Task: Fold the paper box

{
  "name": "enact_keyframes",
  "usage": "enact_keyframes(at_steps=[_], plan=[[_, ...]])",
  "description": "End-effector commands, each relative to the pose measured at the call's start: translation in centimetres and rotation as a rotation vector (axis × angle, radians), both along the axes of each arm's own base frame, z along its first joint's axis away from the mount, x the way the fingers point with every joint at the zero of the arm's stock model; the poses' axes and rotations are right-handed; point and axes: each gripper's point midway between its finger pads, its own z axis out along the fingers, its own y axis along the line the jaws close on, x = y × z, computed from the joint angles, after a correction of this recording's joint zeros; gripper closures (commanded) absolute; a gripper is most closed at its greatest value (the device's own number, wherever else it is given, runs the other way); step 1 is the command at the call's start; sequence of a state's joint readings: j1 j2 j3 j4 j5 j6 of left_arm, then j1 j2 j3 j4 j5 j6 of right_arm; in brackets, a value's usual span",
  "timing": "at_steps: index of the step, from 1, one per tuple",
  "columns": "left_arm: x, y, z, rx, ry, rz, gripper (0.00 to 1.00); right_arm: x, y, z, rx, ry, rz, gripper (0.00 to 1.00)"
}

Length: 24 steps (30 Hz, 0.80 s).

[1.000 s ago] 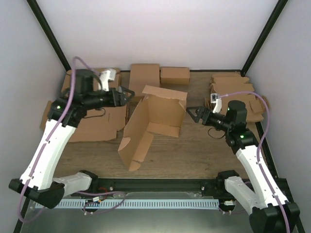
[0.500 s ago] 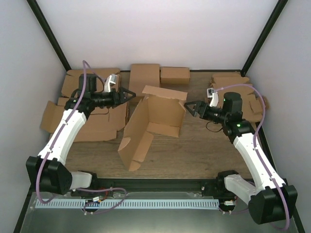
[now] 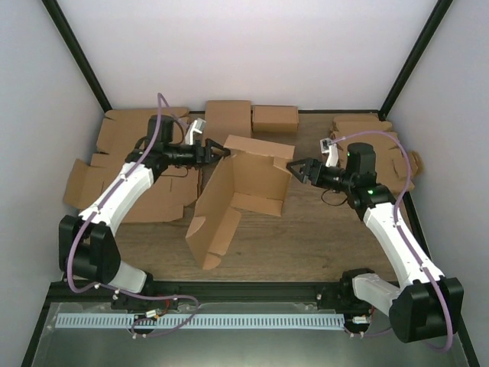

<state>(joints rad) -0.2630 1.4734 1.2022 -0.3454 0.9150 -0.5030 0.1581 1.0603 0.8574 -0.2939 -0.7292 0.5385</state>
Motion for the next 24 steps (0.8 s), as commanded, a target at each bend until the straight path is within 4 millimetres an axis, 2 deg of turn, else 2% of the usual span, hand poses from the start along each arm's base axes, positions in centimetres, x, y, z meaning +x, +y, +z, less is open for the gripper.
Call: enact_keyframes(at_steps=[1, 5, 15, 20, 24], plan=[[0.1, -0.9, -0.4, -0.001, -0.018, -0.039, 0.17, 0.3, 0.0, 0.5, 0.000, -0.029, 0.022, 0.19], [0.0, -1.6, -1.5, 0.014, 0.009, -0.055, 0.21, 0.4, 0.0, 0.2, -0.007, -0.026, 0.023, 0.25], [-0.1, -1.8, -2.1, 0.037, 0.018, -0.050, 0.23, 0.5, -0.3, 0.2, -0.036, -0.030, 0.011, 0.25], [0.0, -1.6, -1.4, 0.036, 0.007, -0.035, 0.23, 0.7, -0.5, 0.3, -0.048, -0.036, -0.004, 0.25], [0.1, -1.1, 0.2, 0.051, -0.030, 0.006, 0.22, 1.0, -0.9, 0.4, -0.071, -0.041, -0.025, 0.27]])
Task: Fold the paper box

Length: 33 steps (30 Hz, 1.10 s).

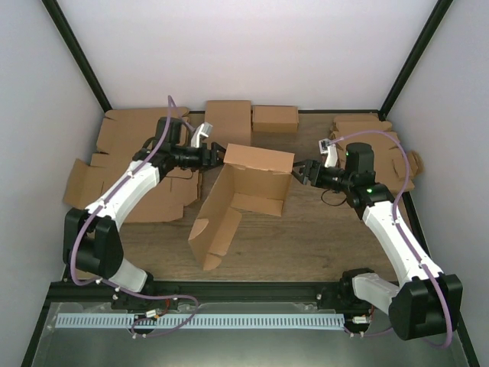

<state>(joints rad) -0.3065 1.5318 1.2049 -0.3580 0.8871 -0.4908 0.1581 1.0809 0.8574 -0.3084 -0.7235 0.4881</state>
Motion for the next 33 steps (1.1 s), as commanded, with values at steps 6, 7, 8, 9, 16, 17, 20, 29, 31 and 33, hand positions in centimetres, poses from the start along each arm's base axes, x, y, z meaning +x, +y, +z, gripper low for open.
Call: enact_keyframes(at_steps=[6, 7, 8, 9, 16, 17, 20, 29, 31, 33], plan=[[0.3, 3.2, 4.4, 0.072, -0.115, 0.157, 0.23, 0.9, -1.2, 1.7, -0.056, -0.052, -0.055, 0.27], [0.3, 3.6, 4.6, 0.079, -0.120, 0.169, 0.23, 0.8, -1.2, 2.0, -0.057, -0.058, -0.055, 0.27], [0.3, 4.1, 4.8, 0.088, -0.124, 0.181, 0.23, 0.7, -1.2, 2.4, -0.056, -0.067, -0.056, 0.27], [0.3, 4.3, 5.0, 0.094, -0.129, 0.189, 0.23, 0.6, -1.3, 2.9, -0.058, -0.083, -0.060, 0.26], [-0.3, 4.9, 8.0, 0.097, -0.208, 0.197, 0.23, -0.7, -2.4, 6.2, -0.107, -0.180, -0.099, 0.22], [-0.5, 4.9, 8.7, 0.099, -0.228, 0.194, 0.23, -0.9, -2.5, 6.3, -0.113, -0.182, -0.102, 0.22], [-1.7, 5.1, 10.4, 0.112, -0.274, 0.168, 0.23, -1.5, -3.1, 6.7, -0.138, -0.199, -0.127, 0.22], [-5.6, 5.0, 11.2, 0.222, -0.343, 0.098, 0.23, -3.9, -2.3, 14.3, -0.182, -0.567, -0.019, 0.23], [-6.3, 4.4, 10.8, 0.254, -0.354, 0.078, 0.24, -4.3, -1.4, 15.9, -0.163, -0.645, 0.047, 0.22], [-7.1, 3.8, 10.3, 0.285, -0.365, 0.051, 0.24, -4.3, -0.7, 17.2, -0.156, -0.714, 0.094, 0.22]])
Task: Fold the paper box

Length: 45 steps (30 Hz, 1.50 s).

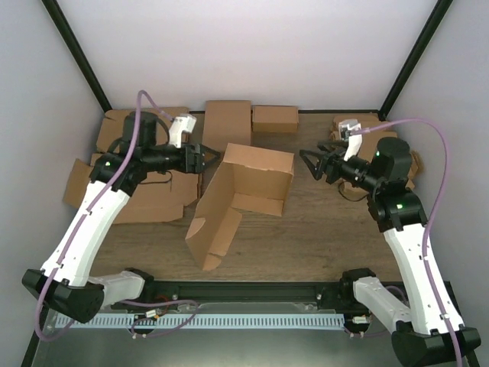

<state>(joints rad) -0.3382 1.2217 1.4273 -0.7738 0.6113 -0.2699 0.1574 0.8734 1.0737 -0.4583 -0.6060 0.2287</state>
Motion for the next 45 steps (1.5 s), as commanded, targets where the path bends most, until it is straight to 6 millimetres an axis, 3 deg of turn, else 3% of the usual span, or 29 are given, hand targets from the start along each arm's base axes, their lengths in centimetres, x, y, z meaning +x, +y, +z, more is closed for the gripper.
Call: enact_keyframes(at_steps=[1, 7, 13, 17, 20, 26, 32, 45], plan=[[-1.7, -0.7, -1.4, 0.118, -0.014, -0.034, 0.24, -1.0, 2.0, 5.6, -0.038, -0.267, 0.165, 0.22], [-2.0, 0.3, -2.9, 0.301, -0.035, 0.052, 0.25, 0.7, 5.7, 6.5, -0.156, -0.334, 0.276, 0.22], [-2.4, 0.0, -3.8, 0.332, -0.031, 0.039, 0.30, 3.3, 11.0, 3.7, -0.319, -0.245, 0.372, 0.21], [-2.4, -0.1, -4.7, 0.349, -0.011, 0.029, 0.45, 3.7, 12.7, 2.0, -0.386, -0.220, 0.416, 0.22], [-2.3, -0.1, -5.2, 0.359, 0.001, 0.023, 0.50, 3.5, 13.9, 0.2, -0.447, -0.196, 0.444, 0.22], [-2.2, -0.4, -5.4, 0.345, 0.007, 0.023, 0.59, 3.7, 14.6, -3.5, -0.595, -0.131, 0.440, 0.25], [-2.2, -0.7, -5.3, 0.320, 0.018, 0.027, 0.67, 3.4, 14.1, -4.9, -0.669, -0.116, 0.417, 0.32], [-2.8, -3.3, -5.7, 0.163, 0.097, -0.035, 0.78, 1.9, 14.3, -8.7, -0.990, -0.276, 0.306, 0.31]])
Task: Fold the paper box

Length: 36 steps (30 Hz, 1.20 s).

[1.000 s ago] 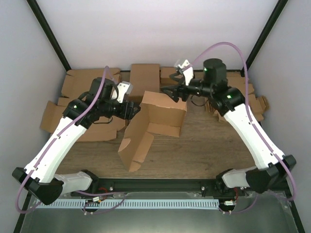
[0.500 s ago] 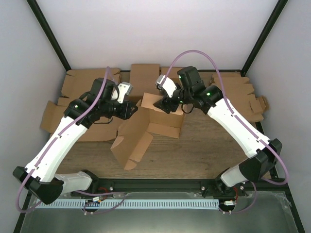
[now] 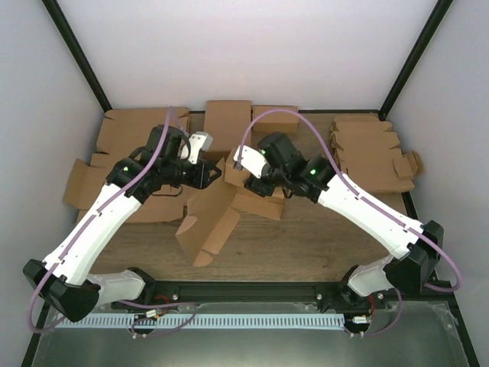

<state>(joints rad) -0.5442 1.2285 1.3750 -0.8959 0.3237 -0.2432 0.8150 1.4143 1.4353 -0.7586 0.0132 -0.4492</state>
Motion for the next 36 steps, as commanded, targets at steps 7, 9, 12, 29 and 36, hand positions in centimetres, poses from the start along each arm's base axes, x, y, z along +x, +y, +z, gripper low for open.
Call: enact_keyframes(at_steps=[7, 9, 12, 29, 36], plan=[[-0.4, -2.2, 0.1, -0.130, 0.050, -0.043, 0.82, 1.6, -1.4, -0.6, -0.150, -0.263, -0.100, 0.33], [-0.4, -2.3, -0.1, -0.133, 0.058, -0.044, 0.82, 1.8, -1.5, -0.9, -0.168, -0.296, -0.108, 0.36], [-0.3, -2.3, -0.1, -0.136, 0.058, -0.040, 0.83, 2.2, -1.6, -1.4, -0.185, -0.357, -0.115, 0.42], [-0.5, -2.3, 0.2, -0.148, 0.055, -0.043, 0.83, 3.3, -1.4, -2.0, -0.259, -0.642, -0.116, 0.70], [-0.6, -2.3, 0.4, -0.153, 0.050, -0.045, 0.83, 3.6, -1.5, -1.4, -0.273, -0.731, -0.139, 0.84]])
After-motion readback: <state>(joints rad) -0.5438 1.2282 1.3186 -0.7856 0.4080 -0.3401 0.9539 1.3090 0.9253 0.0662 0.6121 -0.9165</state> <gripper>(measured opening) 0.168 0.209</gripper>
